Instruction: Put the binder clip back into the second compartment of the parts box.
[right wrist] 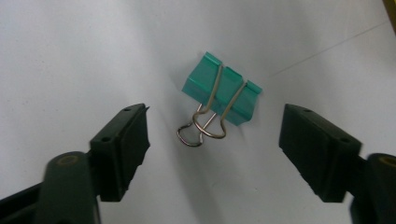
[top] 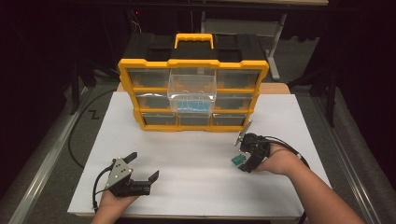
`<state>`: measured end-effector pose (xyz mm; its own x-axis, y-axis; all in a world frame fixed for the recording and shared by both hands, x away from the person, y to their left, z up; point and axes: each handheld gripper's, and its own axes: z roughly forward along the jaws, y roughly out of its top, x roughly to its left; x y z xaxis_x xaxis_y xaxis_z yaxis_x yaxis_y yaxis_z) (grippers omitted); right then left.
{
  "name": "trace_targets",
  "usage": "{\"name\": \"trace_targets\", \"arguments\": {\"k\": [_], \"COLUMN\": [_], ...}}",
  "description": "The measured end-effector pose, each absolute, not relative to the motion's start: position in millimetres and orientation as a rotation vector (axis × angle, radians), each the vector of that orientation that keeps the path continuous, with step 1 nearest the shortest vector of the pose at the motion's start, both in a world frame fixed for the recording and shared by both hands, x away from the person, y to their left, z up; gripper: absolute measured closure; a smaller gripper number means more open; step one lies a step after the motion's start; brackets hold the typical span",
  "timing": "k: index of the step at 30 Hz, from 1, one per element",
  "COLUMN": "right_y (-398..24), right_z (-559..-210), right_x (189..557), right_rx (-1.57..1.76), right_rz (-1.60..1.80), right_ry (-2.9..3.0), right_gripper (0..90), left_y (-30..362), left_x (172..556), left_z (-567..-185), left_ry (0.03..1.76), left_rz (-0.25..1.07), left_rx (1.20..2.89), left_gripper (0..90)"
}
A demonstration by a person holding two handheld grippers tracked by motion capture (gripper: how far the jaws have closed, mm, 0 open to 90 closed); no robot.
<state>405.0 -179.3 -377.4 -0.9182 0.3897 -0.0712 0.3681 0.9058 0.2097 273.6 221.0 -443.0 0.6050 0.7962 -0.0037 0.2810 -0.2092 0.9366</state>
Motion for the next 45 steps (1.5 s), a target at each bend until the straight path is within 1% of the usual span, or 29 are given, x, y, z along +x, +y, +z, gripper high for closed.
{"name": "trace_targets", "arguments": {"k": [1, 3, 4, 7, 8, 9, 10, 18, 23, 25, 26, 28, 29, 31, 41, 45], "right_y": [-179.5, -179.7, -179.7, -179.3, -178.6, -178.6, -178.0, -177.7, -179.1, -181.2, -181.2, -182.7, -183.2, -182.3, -179.9, -176.5], "right_z": [-377.7, -377.1, -377.1, -376.1, -375.9, -375.9, -375.7, -377.4, -375.1, -369.8, -369.8, -363.8, -360.2, -351.7, -345.3, -334.7], "right_x": [405.3, 405.8, 405.8, 406.6, 407.1, 407.1, 406.6, 406.4, 407.2, 409.5, 409.5, 411.2, 411.7, 410.5, 405.5, 404.2], "right_rx": [0.592, 0.577, 0.577, 0.587, 0.572, 0.572, 0.58, 0.519, 0.535, 0.525, 0.525, 0.53, 0.523, 0.508, 0.459, 0.445], "right_rz": [0.291, 0.289, 0.289, 0.307, 0.308, 0.308, 0.306, 0.287, 0.281, 0.289, 0.289, 0.295, 0.299, 0.357, 0.376, 0.392], "right_ry": [2.96, 2.966, 2.966, 2.95, 2.935, 2.935, 2.935, 2.96, 2.967, 2.962, 2.962, 2.954, 2.959, 2.975, 3.021, 3.065], "right_gripper": [29.6, 37.8, 37.8, 44.5, 48.1, 48.1, 50.5, 72.5, 75.1, 82.1, 82.1, 88.5, 90.0, 90.0, 90.0, 90.0], "left_y": [220.7, 220.4, 220.4, 221.1, 221.1, 221.3, 221.6, 221.8, 221.5, 221.4, 221.5, 221.8, 222.0, 222.0, 222.1, 221.8], "left_x": [273.8, 274.5, 274.5, 273.9, 273.8, 273.7, 273.6, 273.9, 273.7, 273.8, 273.8, 273.9, 273.9, 273.9, 273.8, 273.9], "left_z": [-443.2, -443.8, -443.8, -443.1, -443.2, -443.1, -443.1, -443.3, -442.8, -442.8, -442.9, -442.9, -442.8, -442.8, -442.8, -442.9], "left_ry": [0.88, 0.881, 0.881, 0.882, 0.884, 0.884, 0.885, 0.885, 0.886, 0.886, 0.887, 0.887, 0.888, 0.887, 0.889, 0.889], "left_rz": [0.604, 0.603, 0.603, 0.604, 0.605, 0.606, 0.605, 0.605, 0.602, 0.602, 0.602, 0.603, 0.603, 0.604, 0.606, 0.608], "left_rx": [1.773, 1.774, 1.774, 1.77, 1.764, 1.765, 1.767, 1.771, 1.762, 1.761, 1.763, 1.764, 1.763, 1.764, 1.764, 1.761], "left_gripper": [0.2, 0.2, 0.2, 0.2, 0.2, 0.2, 0.2, 0.2, 0.2, 0.2, 0.2, 0.2, 0.2, 0.2, 0.2, 0.2]}}
